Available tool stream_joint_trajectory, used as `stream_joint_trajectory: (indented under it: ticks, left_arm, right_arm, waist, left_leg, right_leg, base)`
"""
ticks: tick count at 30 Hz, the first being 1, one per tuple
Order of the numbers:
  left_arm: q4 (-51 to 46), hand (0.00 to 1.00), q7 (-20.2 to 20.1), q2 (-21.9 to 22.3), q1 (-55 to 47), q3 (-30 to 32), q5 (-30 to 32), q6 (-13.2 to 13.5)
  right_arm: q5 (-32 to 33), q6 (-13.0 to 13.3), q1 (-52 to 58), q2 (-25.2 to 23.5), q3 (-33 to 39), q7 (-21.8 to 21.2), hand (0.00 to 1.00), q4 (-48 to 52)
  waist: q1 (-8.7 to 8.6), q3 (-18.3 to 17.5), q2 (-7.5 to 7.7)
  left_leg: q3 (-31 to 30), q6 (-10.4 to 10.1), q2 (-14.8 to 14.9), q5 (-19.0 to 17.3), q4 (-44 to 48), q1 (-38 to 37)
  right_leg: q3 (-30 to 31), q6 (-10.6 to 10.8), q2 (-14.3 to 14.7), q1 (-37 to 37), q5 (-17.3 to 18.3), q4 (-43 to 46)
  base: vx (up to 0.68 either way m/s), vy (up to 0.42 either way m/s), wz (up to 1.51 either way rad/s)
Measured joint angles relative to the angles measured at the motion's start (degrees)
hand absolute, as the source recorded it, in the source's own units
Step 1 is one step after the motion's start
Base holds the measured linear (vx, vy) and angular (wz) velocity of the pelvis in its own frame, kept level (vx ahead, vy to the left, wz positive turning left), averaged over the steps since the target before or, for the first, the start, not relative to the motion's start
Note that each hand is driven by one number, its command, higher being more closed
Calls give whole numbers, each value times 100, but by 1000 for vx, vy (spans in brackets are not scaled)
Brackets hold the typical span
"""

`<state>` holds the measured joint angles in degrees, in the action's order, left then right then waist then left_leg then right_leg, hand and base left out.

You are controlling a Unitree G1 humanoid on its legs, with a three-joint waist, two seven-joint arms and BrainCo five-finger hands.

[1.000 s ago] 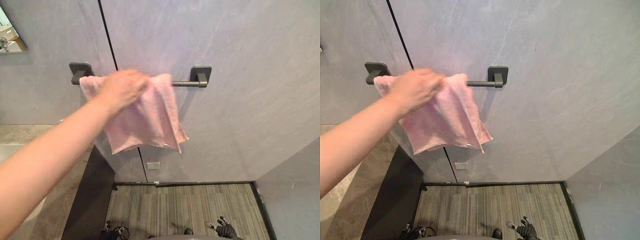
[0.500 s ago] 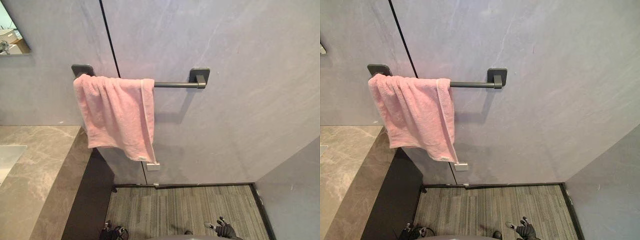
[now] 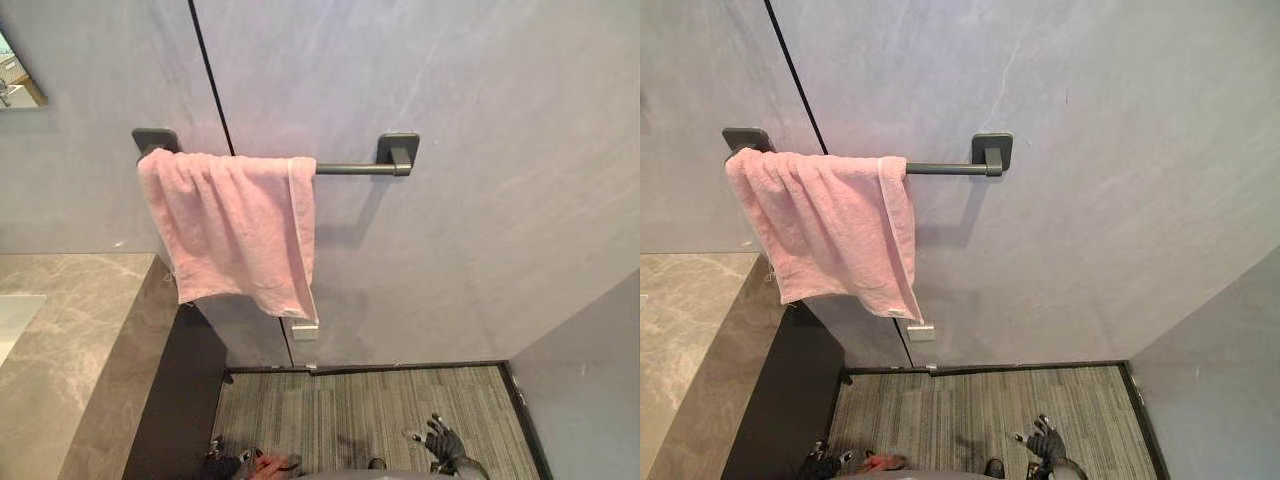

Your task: Organize washtable

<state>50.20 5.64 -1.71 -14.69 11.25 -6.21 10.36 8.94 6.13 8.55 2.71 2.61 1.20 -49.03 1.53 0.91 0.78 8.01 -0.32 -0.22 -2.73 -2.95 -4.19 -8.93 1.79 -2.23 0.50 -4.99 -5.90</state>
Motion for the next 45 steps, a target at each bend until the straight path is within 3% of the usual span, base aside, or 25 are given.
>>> stream_joint_trajectory:
  ticks: [13,17,20,23,25,27,29,33,39,45]
  left_arm:
    - [-713,0,71,90,-5,-221,-91,12]
    - [-1449,0,79,90,-126,-204,-98,5]
    - [-2523,0,169,98,-240,-7,-88,23]
    - [-3839,0,551,179,-278,500,103,124]
    - [-4760,0,920,267,-269,726,550,212]
    - [-5157,0,1092,306,-261,804,754,262]
    - [-6053,0,1570,440,-251,856,1287,300]
    - [-6808,0,1975,533,-226,768,1956,306]
    - [-7116,0,2084,516,-111,575,2254,300]
    - [-7112,0,2052,516,143,501,2248,120]
  right_arm:
    - [73,17,-40,4,-490,-24,0,439]
    - [77,9,107,11,-590,-28,0,1507]
    - [218,181,202,33,-578,-30,0,2638]
    - [286,346,232,27,-601,-56,0,3697]
    - [472,493,259,16,-710,-154,0,4202]
    - [545,516,261,10,-791,-167,0,4410]
    - [932,617,260,-2,-1195,-270,0,4782]
    - [1299,653,124,-72,-1804,-294,0,4923]
    - [1351,655,-516,-231,-2296,-267,0,4918]
    - [1309,649,-1160,-234,-2574,-245,0,4653]
  waist:
    - [-61,4,-3]
    - [-62,16,17]
    - [-44,16,40]
    - [-50,21,33]
    - [-40,20,35]
    - [-36,20,35]
    - [12,19,34]
    - [113,17,38]
    - [247,9,48]
    - [254,1,56]
  left_leg:
    - [-2,15,15,-121,184,73]
    - [-4,-12,20,-139,210,97]
    - [-5,-18,29,-143,286,205]
    - [7,5,34,-133,305,221]
    - [14,18,33,-129,305,218]
    - [29,30,32,-136,305,210]
    - [78,53,30,-162,305,175]
    - [94,75,22,-179,305,130]
    - [74,78,17,-180,305,85]
    - [-27,77,13,-175,308,111]
  right_leg:
    - [-12,-26,8,18,24,21]
    - [-6,-30,9,1,20,19]
    - [-4,-38,11,-75,13,17]
    - [9,-41,17,-80,12,19]
    - [17,-49,16,-78,6,19]
    - [31,-50,16,-75,5,20]
    - [81,-50,16,-58,5,20]
    - [87,-49,10,-14,5,21]
    - [66,-48,3,42,6,22]
    - [-49,-45,-7,64,13,23]
  base:
    - [-3,0,0]
    - [-56,-9,0]
    - [-66,-14,0]
    - [0,0,0]
    - [0,0,0]
    - [-1,7,-3]
    - [-1,17,-10]
    - [-4,7,-1]
    - [-32,-2,2]
    - [-34,-8,8]
